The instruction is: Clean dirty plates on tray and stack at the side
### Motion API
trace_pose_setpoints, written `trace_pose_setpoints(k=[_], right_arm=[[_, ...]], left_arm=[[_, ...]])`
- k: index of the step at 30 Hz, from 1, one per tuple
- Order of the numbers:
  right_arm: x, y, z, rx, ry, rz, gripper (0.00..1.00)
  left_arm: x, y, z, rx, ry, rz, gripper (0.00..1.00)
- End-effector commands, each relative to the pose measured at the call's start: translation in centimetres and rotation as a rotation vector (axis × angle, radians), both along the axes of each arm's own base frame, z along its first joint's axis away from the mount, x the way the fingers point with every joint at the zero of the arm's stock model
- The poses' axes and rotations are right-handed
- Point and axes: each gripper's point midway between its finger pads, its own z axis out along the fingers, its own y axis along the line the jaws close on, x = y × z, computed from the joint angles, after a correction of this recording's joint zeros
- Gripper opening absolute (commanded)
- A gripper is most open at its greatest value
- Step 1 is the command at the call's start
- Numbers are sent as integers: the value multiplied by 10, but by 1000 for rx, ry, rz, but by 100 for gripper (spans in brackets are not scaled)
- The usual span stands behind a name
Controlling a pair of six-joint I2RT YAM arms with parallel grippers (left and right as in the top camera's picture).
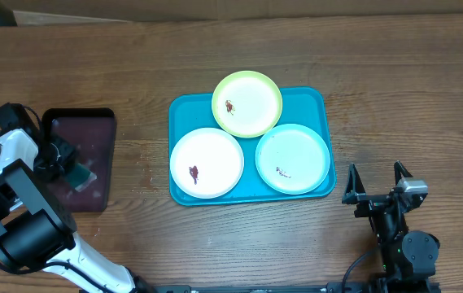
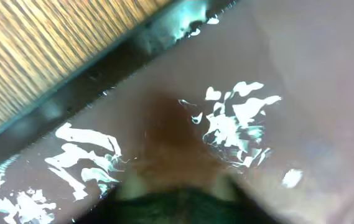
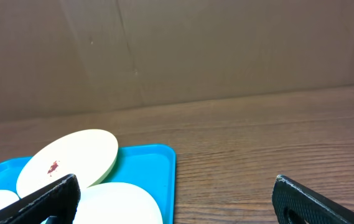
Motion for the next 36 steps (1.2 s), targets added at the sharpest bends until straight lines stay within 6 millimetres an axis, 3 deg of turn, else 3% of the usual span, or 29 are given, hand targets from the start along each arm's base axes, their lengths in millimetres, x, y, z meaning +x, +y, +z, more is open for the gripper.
trace_pose_setpoints(k=[1,3,4,6,13,15,17,18,19,23,24,25,26,36], right_arm=[[0,-1,-1,4,-6,-7,100],[0,-1,-1,4,-6,-7,100],[0,-1,-1,4,-6,-7,100],[0,-1,-1,4,-6,-7,100],[0,-1,-1,4,-6,-7,100],[0,-1,-1,4,-6,-7,100],[0,-1,-1,4,-6,-7,100],[0,-1,-1,4,-6,-7,100],[0,-1,-1,4,-6,-7,100],[0,-1,-1,4,-6,-7,100],[0,-1,-1,4,-6,-7,100],[0,-1,-1,4,-6,-7,100],[0,-1,-1,4,-6,-7,100],[0,-1,-1,4,-6,-7,100]], left_arm=[[-5,0,-10,2,30,2,4],[-5,0,-10,2,30,2,9],[-6,-1,-10,1,31,2,35],[-6,-1,-10,-1,33,2,100],[-17,-9,-12,-33,78,1,98],[-22,-12,-12,-47,96,1,82],[-25,-16,-13,-62,109,0,56],[-27,-17,-13,-67,116,0,25],[-28,-18,-13,-72,122,0,4],[-33,-21,-14,-86,143,0,4],[-34,-22,-14,-88,145,0,13],[-35,-23,-14,-91,149,0,42],[-36,-23,-14,-93,152,0,100],[-47,-33,-14,-138,194,-2,100]])
